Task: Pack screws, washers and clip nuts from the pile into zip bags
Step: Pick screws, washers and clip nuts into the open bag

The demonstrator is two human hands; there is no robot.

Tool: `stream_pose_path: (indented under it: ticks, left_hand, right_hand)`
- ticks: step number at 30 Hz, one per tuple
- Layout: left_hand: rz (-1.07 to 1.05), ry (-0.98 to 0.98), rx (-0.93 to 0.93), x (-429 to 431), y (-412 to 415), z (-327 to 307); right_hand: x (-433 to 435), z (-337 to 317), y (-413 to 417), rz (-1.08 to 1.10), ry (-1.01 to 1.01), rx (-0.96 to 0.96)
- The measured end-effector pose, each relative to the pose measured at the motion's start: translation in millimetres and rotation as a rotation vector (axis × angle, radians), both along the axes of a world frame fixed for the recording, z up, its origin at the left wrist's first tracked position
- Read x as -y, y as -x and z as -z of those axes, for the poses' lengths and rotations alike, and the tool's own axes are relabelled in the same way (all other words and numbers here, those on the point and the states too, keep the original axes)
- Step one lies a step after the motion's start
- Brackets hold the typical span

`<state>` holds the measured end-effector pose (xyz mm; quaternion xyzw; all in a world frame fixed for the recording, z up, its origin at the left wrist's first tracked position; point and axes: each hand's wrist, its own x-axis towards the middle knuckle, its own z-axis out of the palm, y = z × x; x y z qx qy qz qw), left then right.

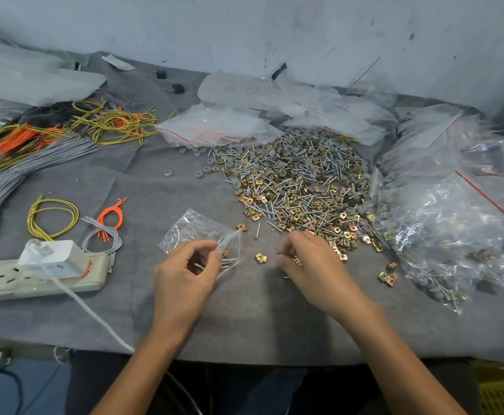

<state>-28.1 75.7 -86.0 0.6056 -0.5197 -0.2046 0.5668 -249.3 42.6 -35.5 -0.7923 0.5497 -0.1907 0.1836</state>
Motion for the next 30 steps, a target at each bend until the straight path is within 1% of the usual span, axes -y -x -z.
stream_pose_path:
  ticks: [2,3,5,7,9,12,14,17,19,21,23,24,27,30]
  left_hand:
    - [0.0,0.006,-0.007,0,1,-1]
    - [-0.001,0.008,-0.007,0,1,-2]
    - [0.0,0.007,-0.001,-1,0,-2]
    - [0.003,0.006,0.007,-1,-1,-1]
    - [0.01,0.005,0.01,-1,-2,0]
    - [0.011,0.015,0.013,-1,-2,-1]
    - [0.0,0.021,0.021,-1,-2,-1]
    - [-0.004,0.013,0.029,0,-1,0]
    - [-0.004,0.005,0.021,-1,-1,0]
    - [-0.007,0.001,0.011,-1,-1,-1]
    - [-0.015,-0.006,-0.005,-1,0,-2]
    - [-0.016,-0.008,-0.011,-1,1,-2]
    - [-0.013,-0.013,-0.023,-1,2,-3]
    - [-0.012,-0.004,-0.033,-2,2,-3]
  right_hand:
    - [-7,-4,-17,-0.001,-0.056,0.229]
    - [-10,-4,-27,-0.01,-0.085,0.308]
    - [-12,-3,-47,-0.031,-0.099,0.379]
    - [-11,0,-63,-0.032,-0.089,0.401]
    - [-8,6,-73,-0.011,-0.045,0.341]
    - [-8,15,-80,0.006,0.083,0.128]
    - [-9,18,-82,0.01,0.115,0.041]
    - [-8,18,-80,0.018,0.156,-0.011]
    - [-9,14,-72,0.003,0.165,0.044]
    - [-7,7,-54,0.002,0.138,0.12]
    - [0,1,-28,0.017,0.068,0.108]
    - [5,-3,-13,0.02,0.022,0.057]
    - [15,-11,20,0.014,-0.086,-0.177]
    - [16,-12,29,-0.014,-0.153,-0.292]
